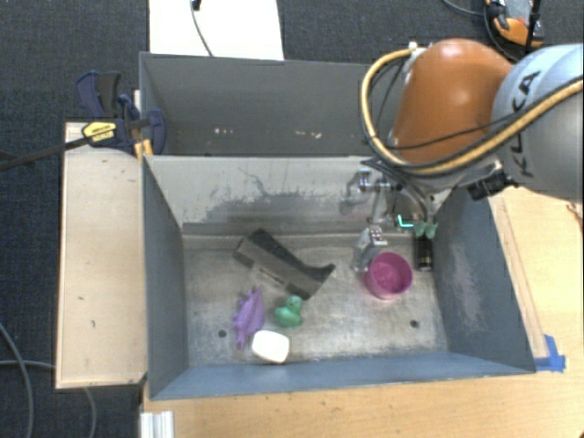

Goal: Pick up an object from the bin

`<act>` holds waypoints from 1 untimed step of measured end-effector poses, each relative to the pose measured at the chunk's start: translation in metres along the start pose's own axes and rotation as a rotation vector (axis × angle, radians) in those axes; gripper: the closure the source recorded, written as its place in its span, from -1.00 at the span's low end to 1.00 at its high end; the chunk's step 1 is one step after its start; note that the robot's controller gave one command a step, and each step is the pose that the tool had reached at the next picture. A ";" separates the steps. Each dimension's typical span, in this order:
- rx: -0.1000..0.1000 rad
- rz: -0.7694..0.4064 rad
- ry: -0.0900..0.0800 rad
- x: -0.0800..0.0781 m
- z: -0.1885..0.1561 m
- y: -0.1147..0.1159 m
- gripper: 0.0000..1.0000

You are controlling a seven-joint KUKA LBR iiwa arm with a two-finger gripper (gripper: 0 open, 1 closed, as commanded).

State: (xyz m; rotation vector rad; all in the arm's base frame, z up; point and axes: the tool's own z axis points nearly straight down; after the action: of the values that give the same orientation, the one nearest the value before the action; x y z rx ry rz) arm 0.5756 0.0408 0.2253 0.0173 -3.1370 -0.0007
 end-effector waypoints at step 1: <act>0.000 0.001 -0.009 -0.002 -0.004 0.000 -1.00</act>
Offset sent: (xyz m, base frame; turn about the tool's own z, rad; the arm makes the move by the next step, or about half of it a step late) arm 0.0159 0.0592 -0.1553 0.0612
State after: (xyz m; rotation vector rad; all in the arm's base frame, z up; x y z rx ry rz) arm 0.5772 0.0406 0.2297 0.0152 -3.1456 -0.0013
